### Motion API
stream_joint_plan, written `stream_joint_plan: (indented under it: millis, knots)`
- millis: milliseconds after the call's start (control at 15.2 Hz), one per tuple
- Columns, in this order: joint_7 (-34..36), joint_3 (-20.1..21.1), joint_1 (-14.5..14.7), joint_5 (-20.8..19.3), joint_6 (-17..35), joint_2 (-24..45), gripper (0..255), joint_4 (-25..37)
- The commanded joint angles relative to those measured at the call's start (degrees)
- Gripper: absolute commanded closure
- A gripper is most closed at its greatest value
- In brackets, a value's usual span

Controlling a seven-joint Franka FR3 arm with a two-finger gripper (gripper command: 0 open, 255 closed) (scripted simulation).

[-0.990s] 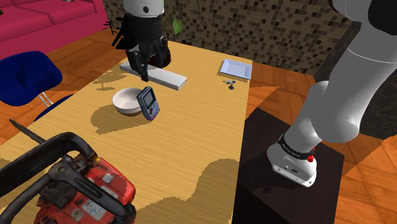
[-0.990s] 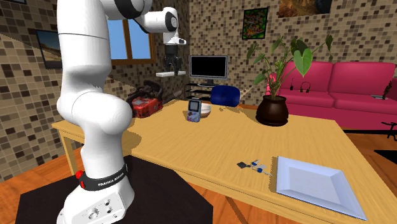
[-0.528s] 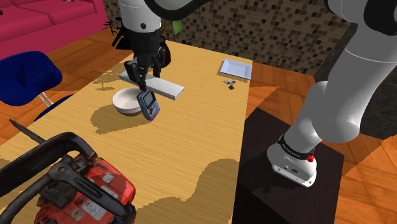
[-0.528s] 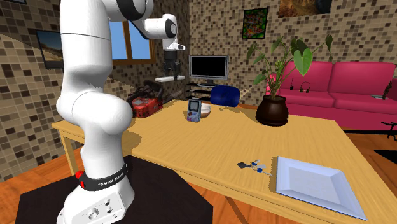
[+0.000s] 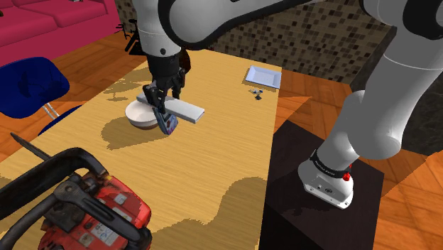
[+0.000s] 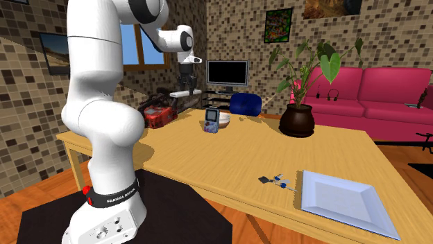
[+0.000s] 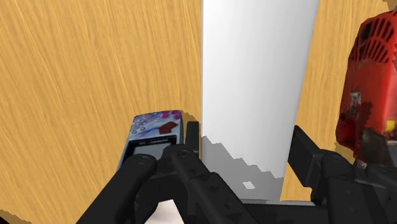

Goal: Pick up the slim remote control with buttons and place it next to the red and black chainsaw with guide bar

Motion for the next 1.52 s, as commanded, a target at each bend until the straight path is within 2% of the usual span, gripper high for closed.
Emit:
stream_joint_plan:
  millis: [0, 1452]
  knots:
    - [0.0, 0.0, 0.0, -0.1, 1.4, 0.4, 255, -0.9]
    - [1.4, -0.6, 0.5, -2.6, 16.7, 7.1, 255, -9.9]
